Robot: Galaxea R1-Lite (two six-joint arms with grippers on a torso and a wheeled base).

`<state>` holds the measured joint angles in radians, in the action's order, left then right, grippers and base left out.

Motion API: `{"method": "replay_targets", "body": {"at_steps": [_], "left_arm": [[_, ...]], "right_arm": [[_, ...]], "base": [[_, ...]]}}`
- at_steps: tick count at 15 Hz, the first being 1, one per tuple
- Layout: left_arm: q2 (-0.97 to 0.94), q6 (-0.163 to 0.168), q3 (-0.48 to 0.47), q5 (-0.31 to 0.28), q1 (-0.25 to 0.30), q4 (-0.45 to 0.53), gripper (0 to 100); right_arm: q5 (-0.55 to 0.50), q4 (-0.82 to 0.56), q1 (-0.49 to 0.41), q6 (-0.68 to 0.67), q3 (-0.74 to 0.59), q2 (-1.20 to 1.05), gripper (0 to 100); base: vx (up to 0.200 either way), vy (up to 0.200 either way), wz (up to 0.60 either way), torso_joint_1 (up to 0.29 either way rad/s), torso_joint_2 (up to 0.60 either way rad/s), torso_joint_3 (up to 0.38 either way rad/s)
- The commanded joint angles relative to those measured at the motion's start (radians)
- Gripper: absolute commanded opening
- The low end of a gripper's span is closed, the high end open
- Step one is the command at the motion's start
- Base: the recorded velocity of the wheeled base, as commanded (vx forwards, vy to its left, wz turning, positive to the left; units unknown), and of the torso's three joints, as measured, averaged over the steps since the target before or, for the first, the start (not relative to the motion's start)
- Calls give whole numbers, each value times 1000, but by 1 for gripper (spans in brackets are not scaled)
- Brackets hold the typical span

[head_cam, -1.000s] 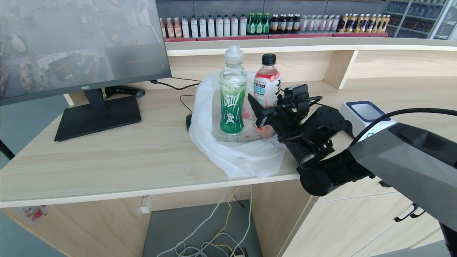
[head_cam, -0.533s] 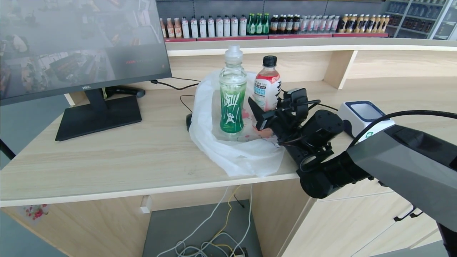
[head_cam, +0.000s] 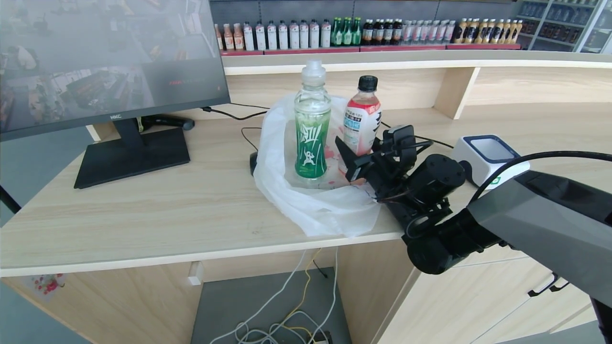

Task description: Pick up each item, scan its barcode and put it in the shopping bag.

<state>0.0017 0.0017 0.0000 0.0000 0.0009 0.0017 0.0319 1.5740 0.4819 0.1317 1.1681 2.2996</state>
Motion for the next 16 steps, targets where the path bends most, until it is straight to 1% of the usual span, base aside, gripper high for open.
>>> {"method": "replay_targets", "body": {"at_steps": [1, 4, 5, 14, 16], "left_arm": [[0, 0, 0, 0, 1, 0, 100], [0, 0, 0, 0, -1, 0, 100], [0, 0, 0, 0, 1, 0, 100], [0, 0, 0, 0, 1, 0, 100], [0, 0, 0, 0, -1, 0, 100]], "right_arm": [[2, -3, 0, 0, 4, 8, 0], [5, -3, 0, 0, 2, 0, 0], [3, -3, 0, 0, 2, 0, 100], [10, -3, -11, -3, -4, -51, 100], [8, -3, -17, 3, -28, -129, 100]], "base": [[0, 0, 0, 0, 0, 0], [0, 0, 0, 0, 0, 0], [0, 0, 0, 0, 0, 0], [0, 0, 0, 0, 0, 0], [0, 0, 0, 0, 0, 0]]}}
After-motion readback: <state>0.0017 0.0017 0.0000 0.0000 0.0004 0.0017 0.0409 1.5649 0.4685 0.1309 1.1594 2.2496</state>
